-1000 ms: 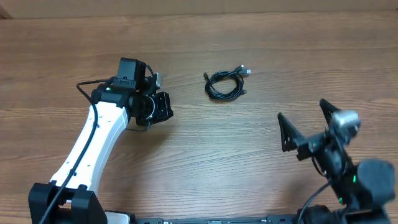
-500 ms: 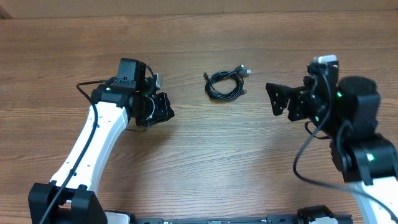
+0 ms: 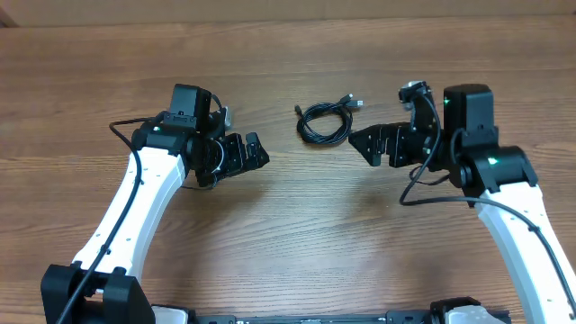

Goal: Untangle cables
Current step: 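Raise the right arm and move its gripper right of the cable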

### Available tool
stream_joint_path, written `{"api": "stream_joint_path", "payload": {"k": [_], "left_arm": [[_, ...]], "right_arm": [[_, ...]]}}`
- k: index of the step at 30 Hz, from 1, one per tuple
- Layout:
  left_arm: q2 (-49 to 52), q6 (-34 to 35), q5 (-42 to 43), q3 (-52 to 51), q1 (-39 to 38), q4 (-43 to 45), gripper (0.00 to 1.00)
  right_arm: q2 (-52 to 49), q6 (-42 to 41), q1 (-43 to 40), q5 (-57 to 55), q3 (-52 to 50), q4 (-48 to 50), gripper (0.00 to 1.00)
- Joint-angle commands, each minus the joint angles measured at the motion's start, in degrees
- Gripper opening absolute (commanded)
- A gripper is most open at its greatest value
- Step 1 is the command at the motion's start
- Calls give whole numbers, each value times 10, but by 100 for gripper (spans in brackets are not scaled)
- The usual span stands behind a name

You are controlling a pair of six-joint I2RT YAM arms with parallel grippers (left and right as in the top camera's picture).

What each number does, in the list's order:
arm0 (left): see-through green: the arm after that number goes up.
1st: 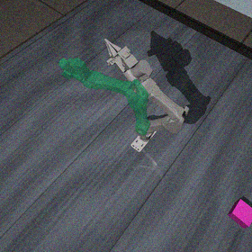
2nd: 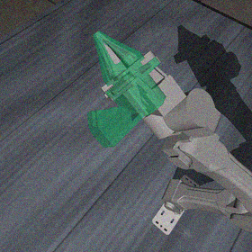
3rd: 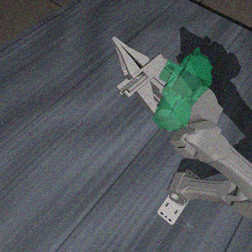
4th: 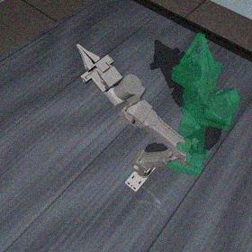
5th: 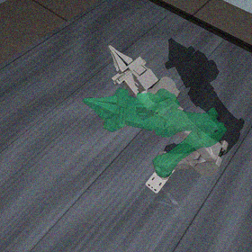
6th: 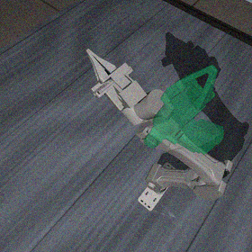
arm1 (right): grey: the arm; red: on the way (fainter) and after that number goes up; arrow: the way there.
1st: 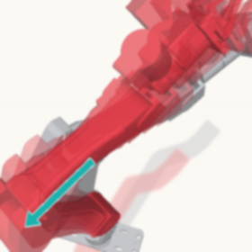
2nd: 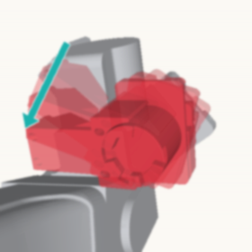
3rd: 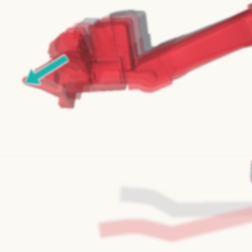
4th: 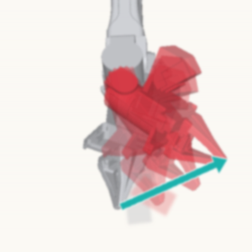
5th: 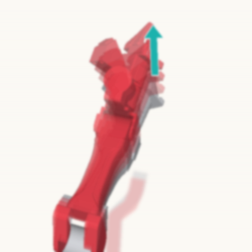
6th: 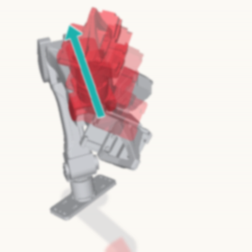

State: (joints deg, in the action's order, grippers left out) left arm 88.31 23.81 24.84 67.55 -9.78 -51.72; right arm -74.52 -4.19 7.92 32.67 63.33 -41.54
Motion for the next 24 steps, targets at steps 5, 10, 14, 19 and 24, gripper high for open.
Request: {"api": "stream_joint_path", "payload": {"k": [5,10,14,19,24], "left_arm": [[5,-4,0,12,-5,0,100],[5,-4,0,12,-5,0,96],[5,-4,0,12,-5,2,53],[5,-5,0,12,-5,1,8],[5,-4,-14,12,-5,5,4]], "right_arm": [[-43,-31,1,64,11,15,4],[-68,-37,1,64,11,25,4],[-75,-37,1,65,11,37,20],[-75,-37,1,89,11,39,46],[-75,-38,1,90,11,42,97]]}}
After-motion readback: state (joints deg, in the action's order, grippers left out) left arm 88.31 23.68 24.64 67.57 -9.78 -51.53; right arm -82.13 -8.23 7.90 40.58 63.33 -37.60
